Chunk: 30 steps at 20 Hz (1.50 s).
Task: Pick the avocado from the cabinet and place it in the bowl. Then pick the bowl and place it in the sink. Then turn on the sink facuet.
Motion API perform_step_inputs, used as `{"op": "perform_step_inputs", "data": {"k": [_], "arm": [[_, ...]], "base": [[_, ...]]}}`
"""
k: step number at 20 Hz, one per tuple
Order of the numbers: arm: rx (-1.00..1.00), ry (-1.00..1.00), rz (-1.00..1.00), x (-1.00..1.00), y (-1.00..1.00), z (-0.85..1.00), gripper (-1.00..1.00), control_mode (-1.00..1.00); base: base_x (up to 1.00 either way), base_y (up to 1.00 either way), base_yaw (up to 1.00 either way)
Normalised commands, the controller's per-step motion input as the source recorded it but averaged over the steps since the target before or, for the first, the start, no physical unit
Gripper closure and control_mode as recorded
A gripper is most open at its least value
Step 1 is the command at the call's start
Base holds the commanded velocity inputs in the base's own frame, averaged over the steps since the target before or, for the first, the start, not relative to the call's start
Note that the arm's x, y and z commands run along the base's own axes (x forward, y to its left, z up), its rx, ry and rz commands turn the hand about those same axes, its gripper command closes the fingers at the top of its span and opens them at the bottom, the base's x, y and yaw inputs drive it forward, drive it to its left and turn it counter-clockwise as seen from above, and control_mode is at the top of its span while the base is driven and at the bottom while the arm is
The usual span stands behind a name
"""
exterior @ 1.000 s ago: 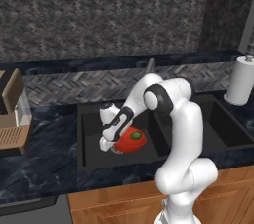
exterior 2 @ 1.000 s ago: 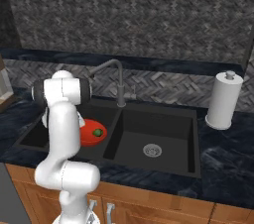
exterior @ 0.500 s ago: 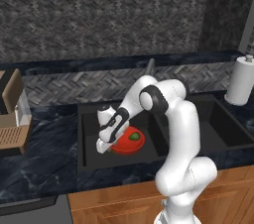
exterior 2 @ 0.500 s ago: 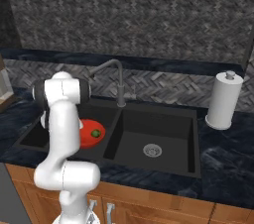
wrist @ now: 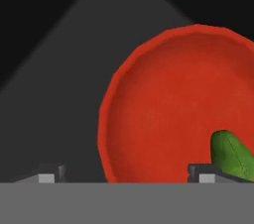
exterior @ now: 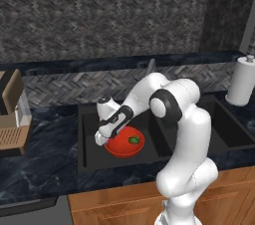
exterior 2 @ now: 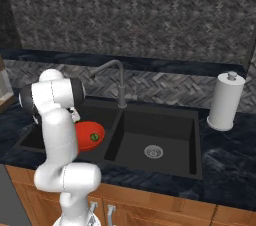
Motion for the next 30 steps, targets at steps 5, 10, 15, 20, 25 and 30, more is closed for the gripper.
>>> {"op": "perform_step_inputs", "data": {"k": [5,10,15,20,25,30], "arm": [[0.0,-0.19,-0.03,-0.27,0.0,0.87,-1.0,-1.0],[0.0,-0.17,-0.03,-0.32,0.0,0.98,-1.0,-1.0],[0.04,-0.14,-0.02,-0.39,-0.02,1.0,-1.0,-1.0],[0.13,-0.02,0.0,-0.51,-0.32,0.91,-1.0,-1.0],[0.17,0.0,0.0,-0.69,-0.6,0.39,-1.0,-1.0],[0.16,-0.04,0.0,-0.85,-0.76,0.02,-1.0,-1.0]], "base": [[0.0,0.0,0.0],[0.0,0.0,0.0],[0.0,0.0,0.0],[0.0,0.0,0.0],[0.0,0.0,0.0],[0.0,0.0,0.0]]}}
